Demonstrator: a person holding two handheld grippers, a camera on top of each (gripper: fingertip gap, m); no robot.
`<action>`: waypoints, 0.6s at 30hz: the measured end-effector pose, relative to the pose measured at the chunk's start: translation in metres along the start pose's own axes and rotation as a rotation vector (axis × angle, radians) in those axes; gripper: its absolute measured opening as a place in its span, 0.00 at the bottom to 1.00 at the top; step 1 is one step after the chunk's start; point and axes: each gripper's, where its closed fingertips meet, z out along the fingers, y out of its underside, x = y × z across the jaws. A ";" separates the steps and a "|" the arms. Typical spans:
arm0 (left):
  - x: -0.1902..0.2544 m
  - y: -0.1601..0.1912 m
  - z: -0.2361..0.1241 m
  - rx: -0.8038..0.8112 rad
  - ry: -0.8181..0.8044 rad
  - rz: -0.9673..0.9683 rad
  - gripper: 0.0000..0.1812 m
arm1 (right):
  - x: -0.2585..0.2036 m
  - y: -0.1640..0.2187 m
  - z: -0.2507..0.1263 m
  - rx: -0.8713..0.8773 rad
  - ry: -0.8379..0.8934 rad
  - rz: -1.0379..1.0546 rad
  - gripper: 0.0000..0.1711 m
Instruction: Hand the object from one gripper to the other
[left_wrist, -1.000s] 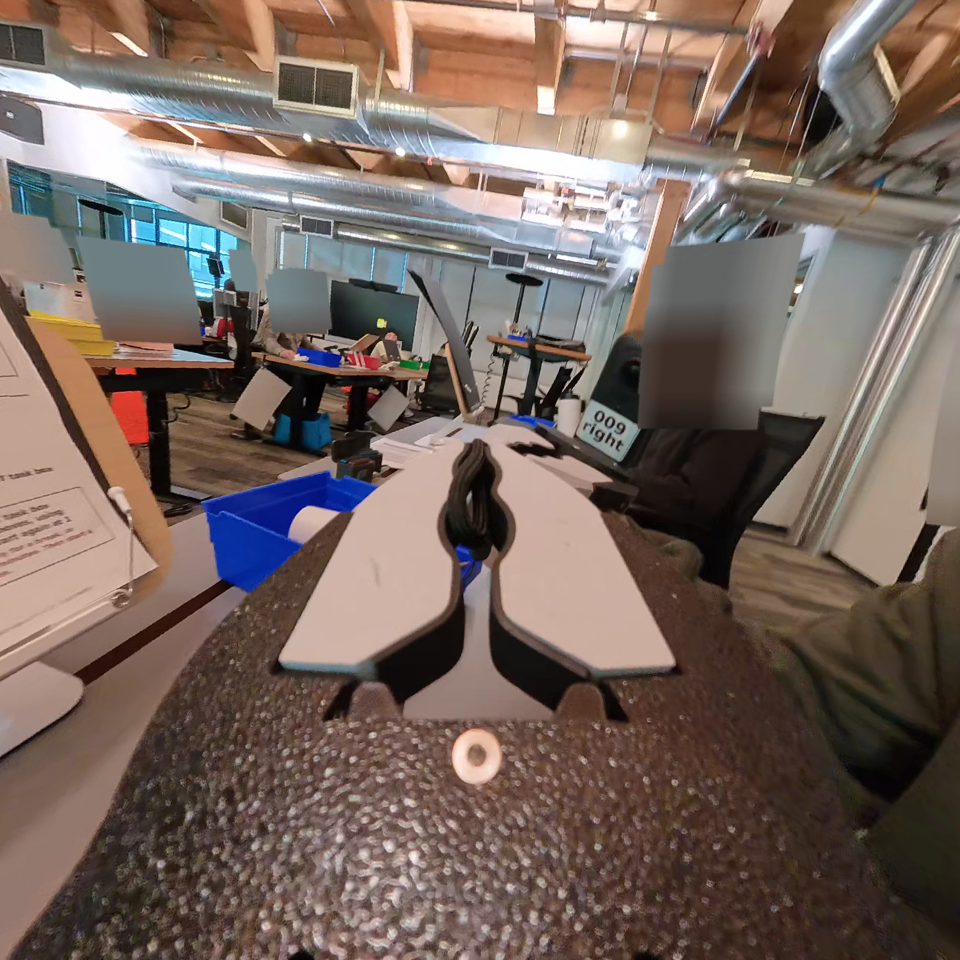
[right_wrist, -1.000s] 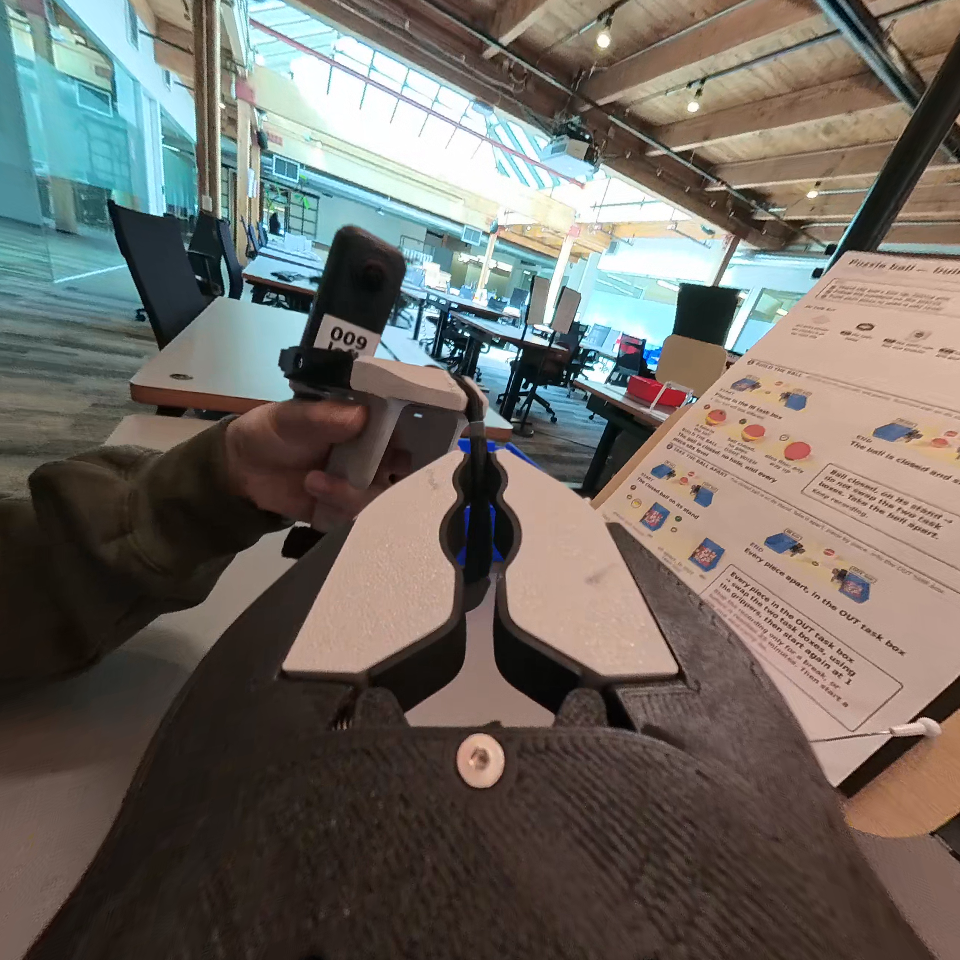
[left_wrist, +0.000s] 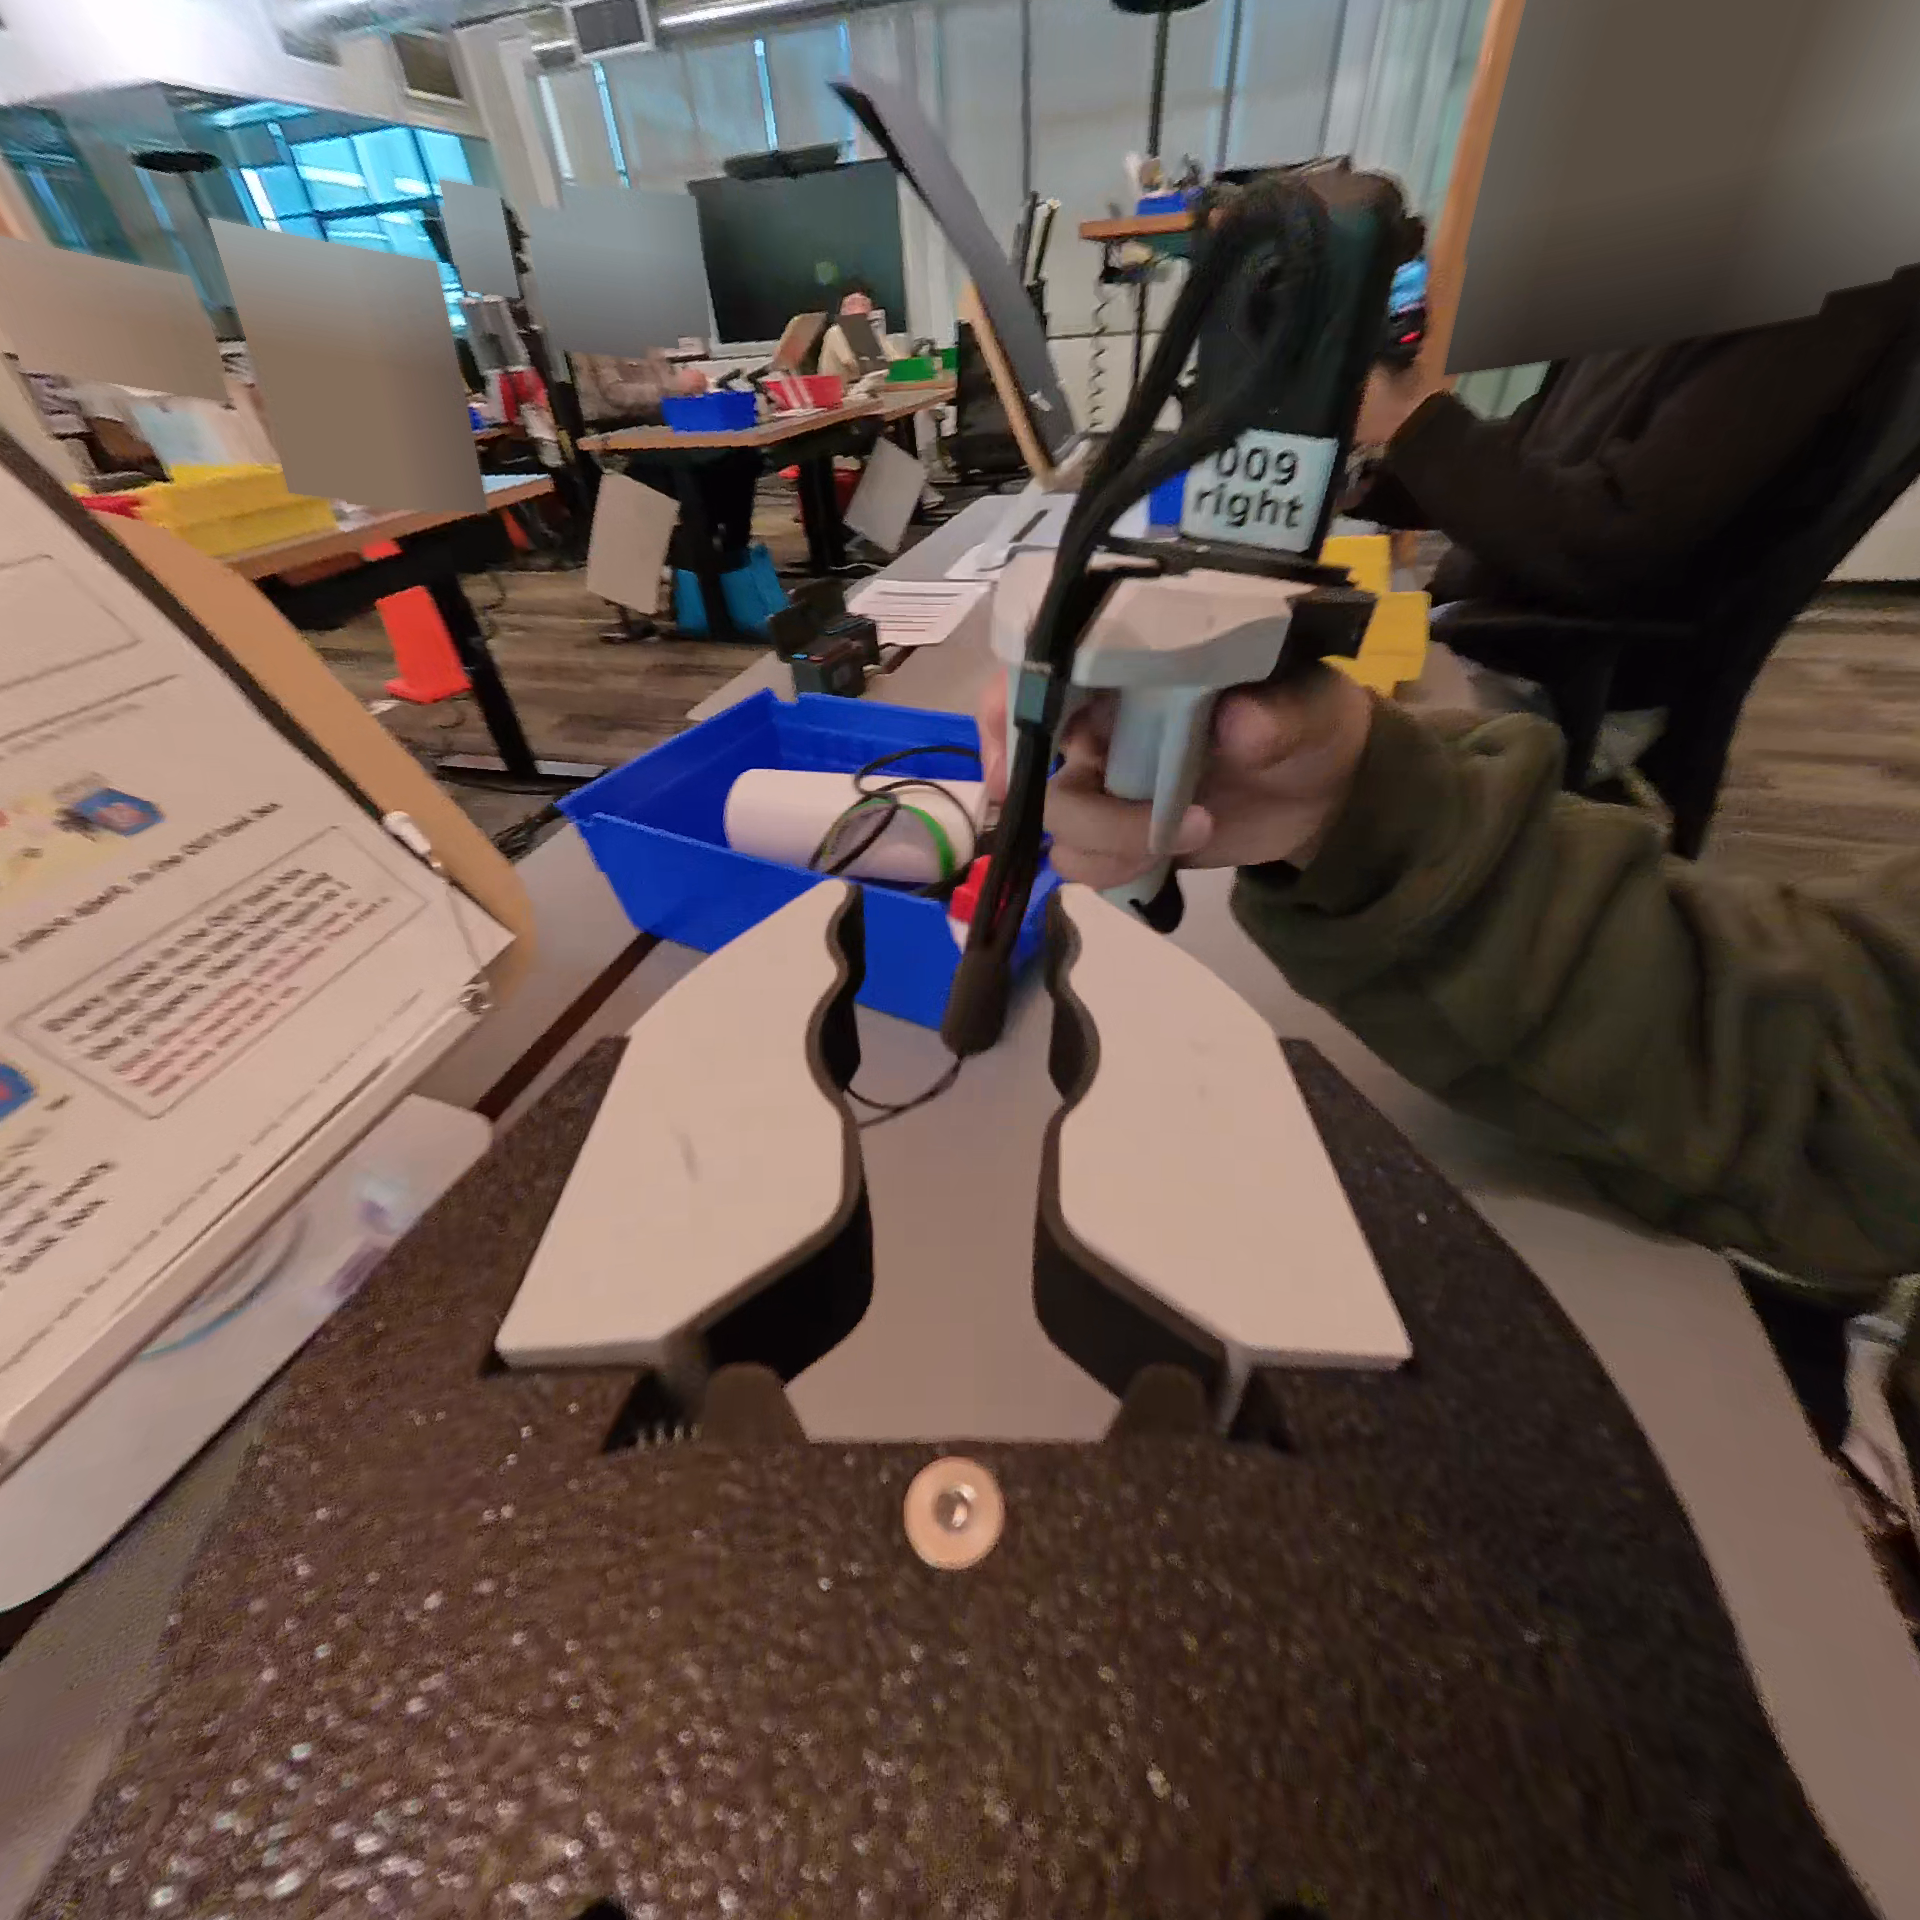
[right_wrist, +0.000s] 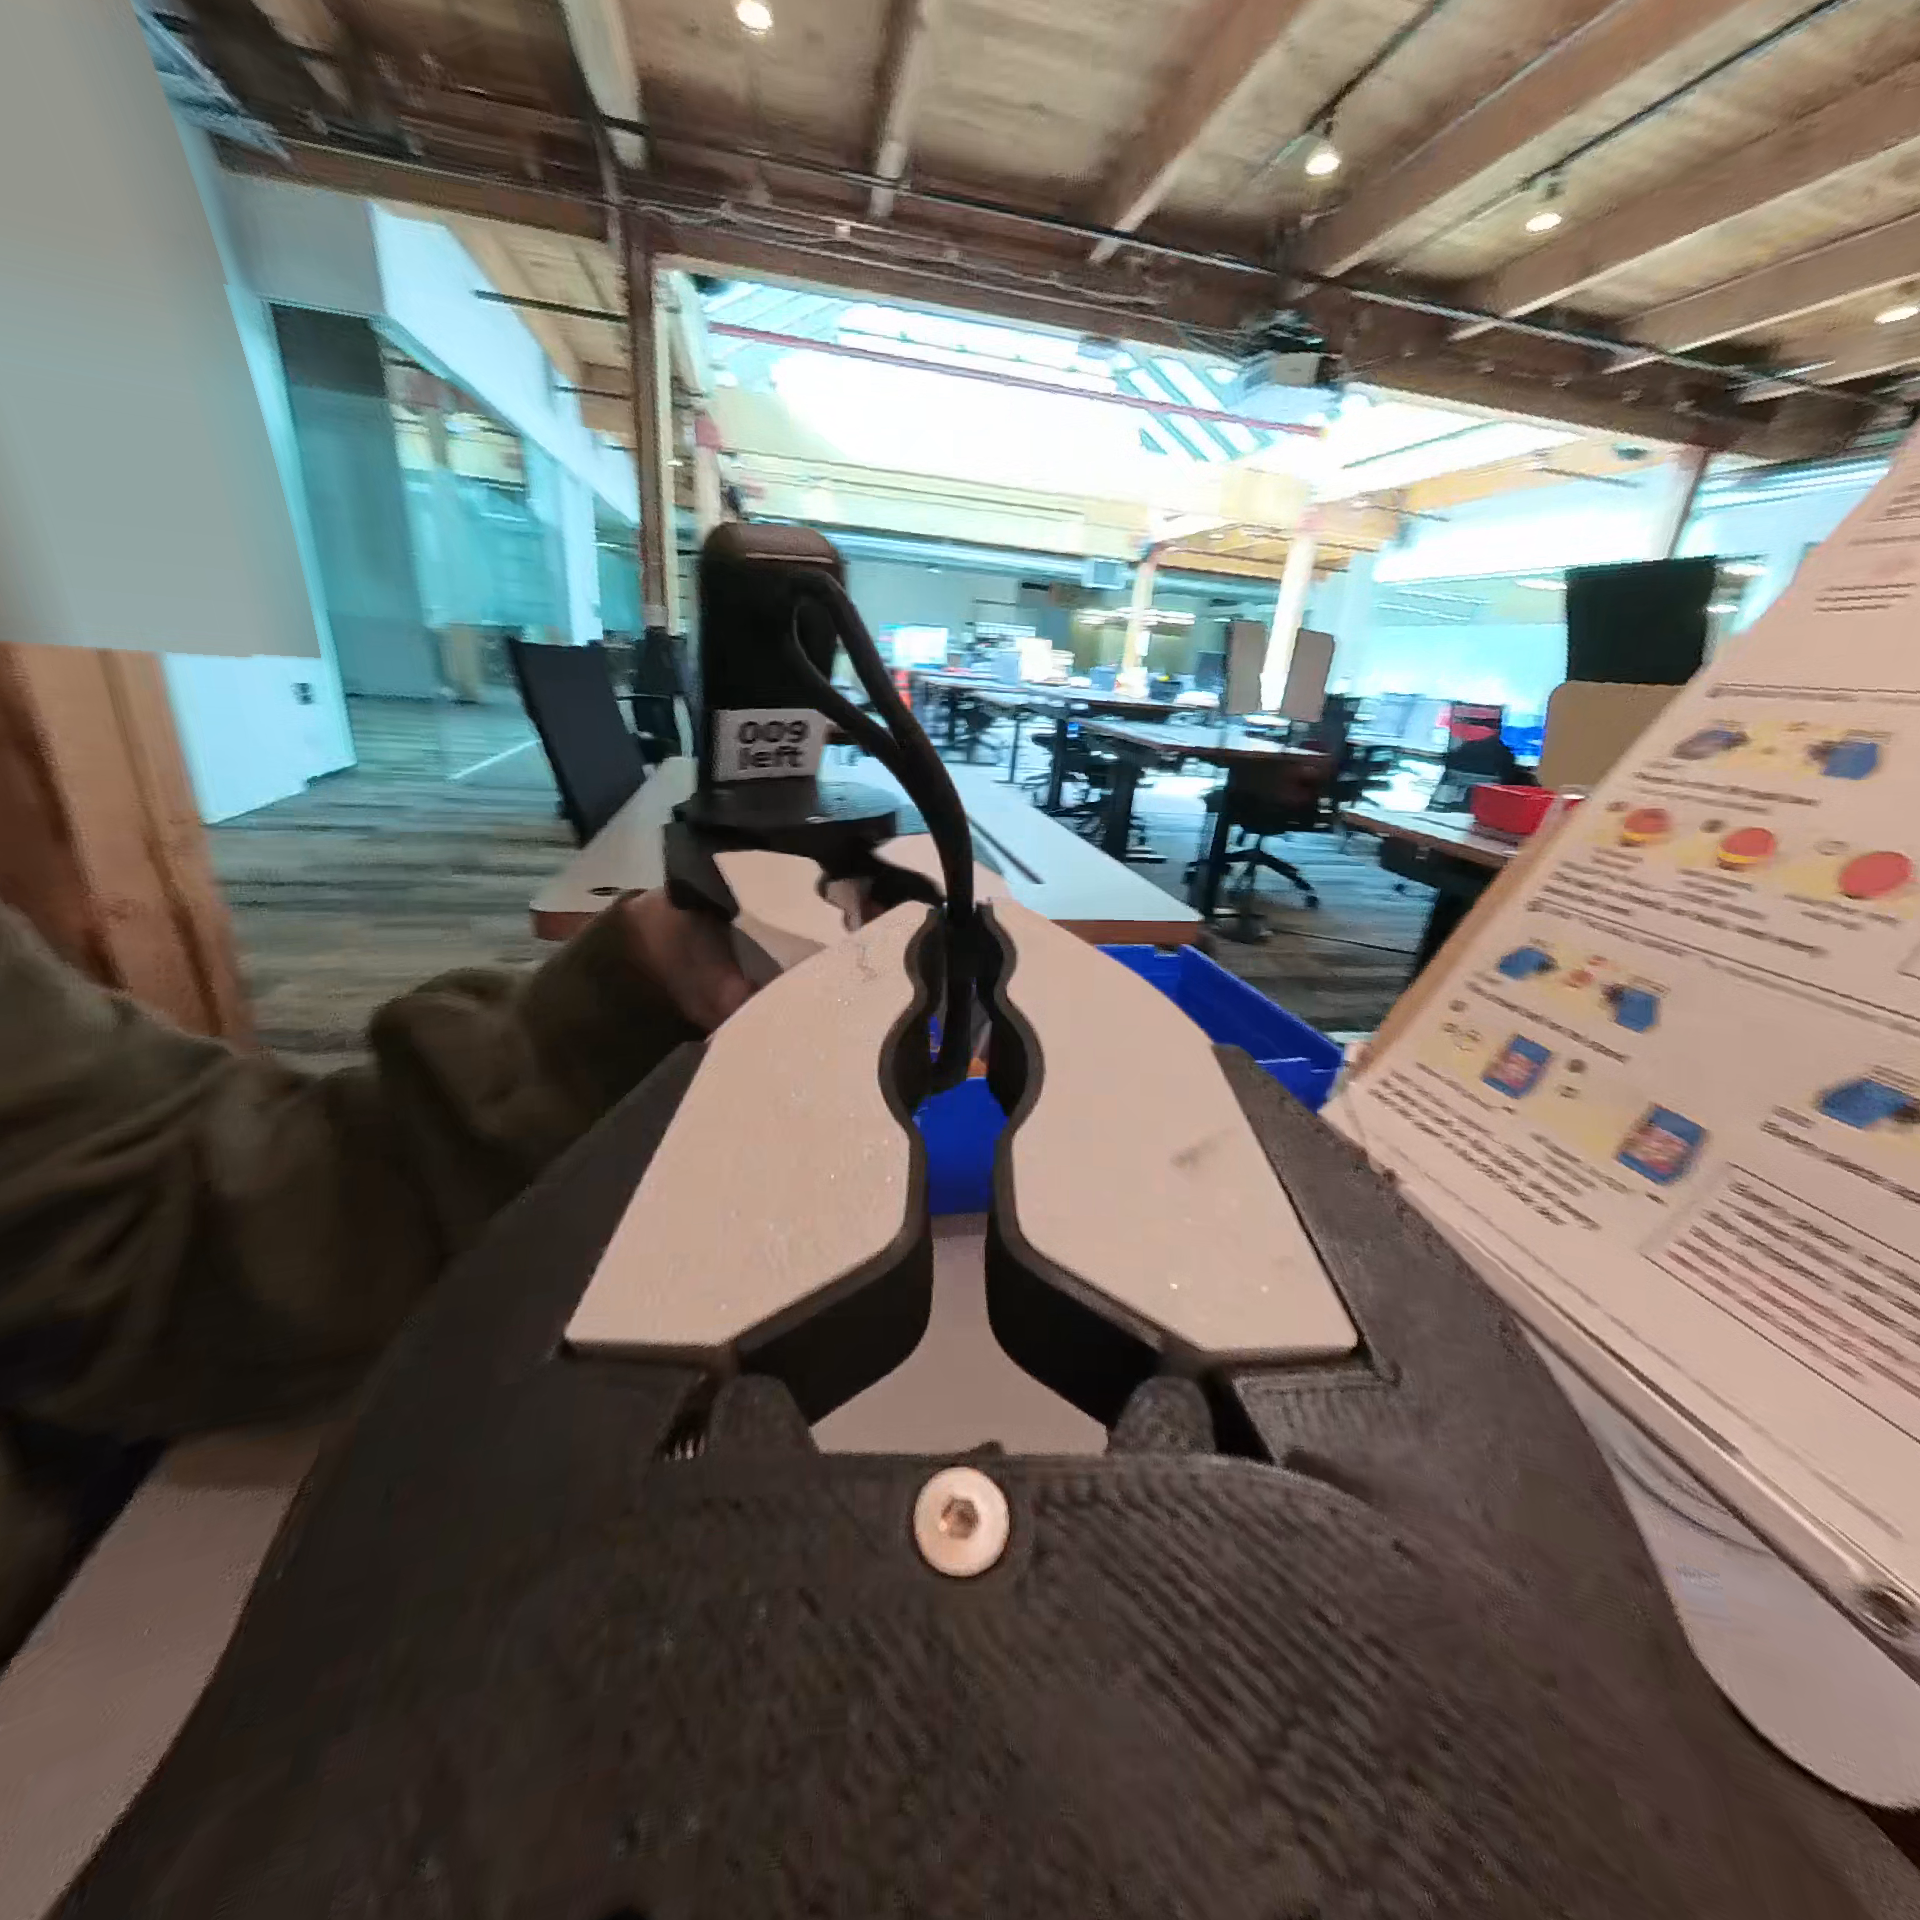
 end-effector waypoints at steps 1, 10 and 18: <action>0.003 -0.001 0.001 0.011 0.025 -0.010 0.17 | -0.003 0.002 0.000 -0.005 -0.026 0.002 0.03; 0.017 0.009 0.011 -0.052 0.084 0.089 0.02 | -0.015 0.007 0.009 -0.023 -0.085 -0.008 0.03; -0.027 0.034 0.002 -0.304 -0.235 0.206 0.01 | 0.013 0.020 0.001 -0.161 0.137 -0.146 0.13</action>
